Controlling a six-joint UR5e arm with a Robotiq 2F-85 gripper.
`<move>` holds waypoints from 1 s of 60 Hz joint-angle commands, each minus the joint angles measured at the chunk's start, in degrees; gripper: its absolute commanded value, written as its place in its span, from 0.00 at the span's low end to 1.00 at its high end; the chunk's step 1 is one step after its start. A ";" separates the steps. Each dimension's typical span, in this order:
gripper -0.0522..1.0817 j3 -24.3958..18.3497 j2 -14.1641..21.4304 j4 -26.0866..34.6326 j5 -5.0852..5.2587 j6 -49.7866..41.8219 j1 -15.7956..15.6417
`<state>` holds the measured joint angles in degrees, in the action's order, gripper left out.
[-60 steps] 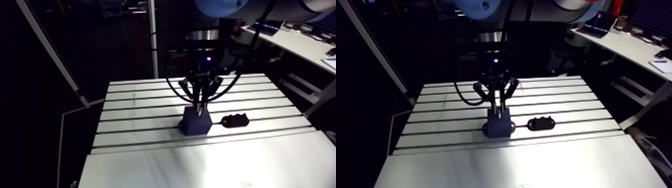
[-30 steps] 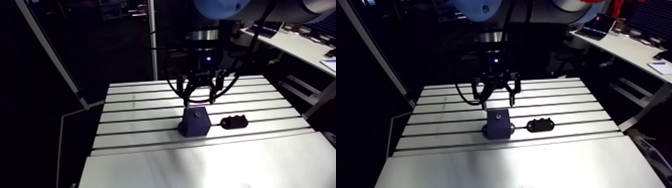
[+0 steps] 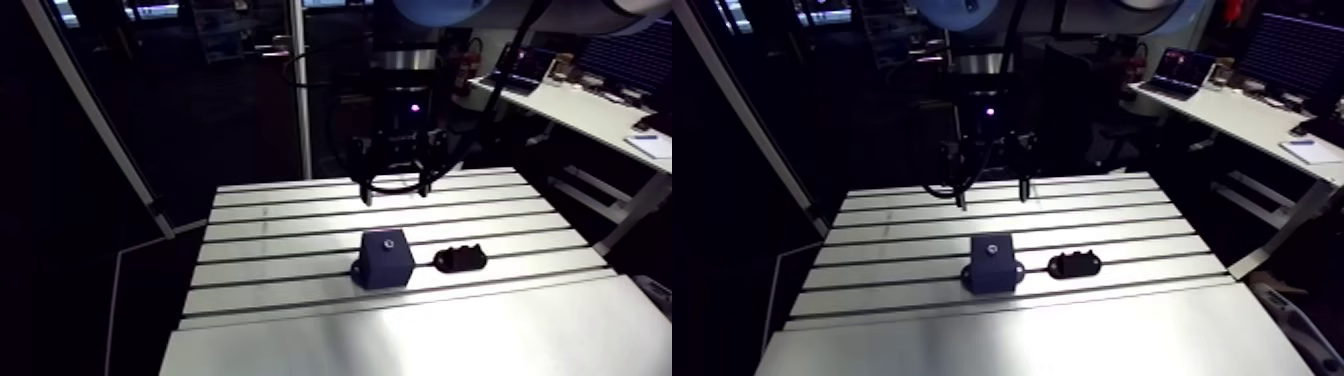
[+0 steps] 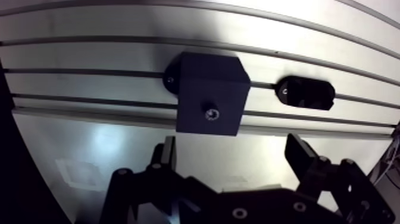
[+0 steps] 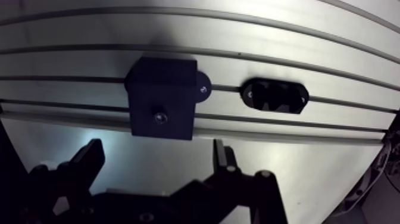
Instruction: Pick up the M10 bolt and insert it into the hole until fully seated.
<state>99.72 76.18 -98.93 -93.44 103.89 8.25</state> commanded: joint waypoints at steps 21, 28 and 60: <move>0.05 -9.09 11.61 12.25 2.36 -1.18 1.42; 0.05 -10.09 12.01 13.16 2.26 -1.79 1.42; 0.05 -12.61 12.04 15.24 1.82 -1.81 1.60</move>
<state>88.74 88.35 -84.80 -91.60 102.13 9.87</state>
